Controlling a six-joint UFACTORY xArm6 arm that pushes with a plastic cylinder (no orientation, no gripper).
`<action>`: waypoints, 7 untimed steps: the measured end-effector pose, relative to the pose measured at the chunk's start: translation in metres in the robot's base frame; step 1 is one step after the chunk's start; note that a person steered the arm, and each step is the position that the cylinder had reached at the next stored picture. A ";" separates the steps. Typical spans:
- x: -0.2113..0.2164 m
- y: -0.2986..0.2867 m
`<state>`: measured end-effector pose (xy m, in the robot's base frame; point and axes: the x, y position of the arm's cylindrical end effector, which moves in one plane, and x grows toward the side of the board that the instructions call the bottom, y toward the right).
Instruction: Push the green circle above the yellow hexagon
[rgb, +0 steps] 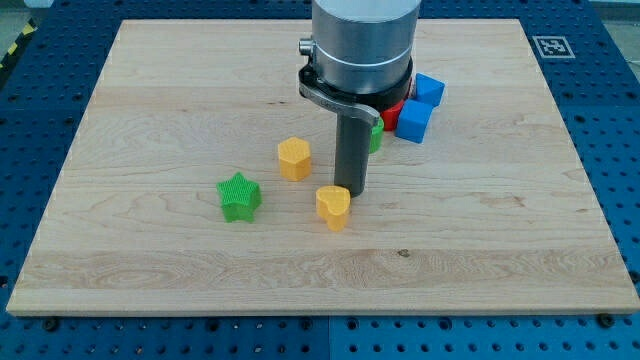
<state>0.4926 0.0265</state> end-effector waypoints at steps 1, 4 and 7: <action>-0.017 0.020; -0.106 0.038; -0.160 0.037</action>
<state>0.3323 0.0635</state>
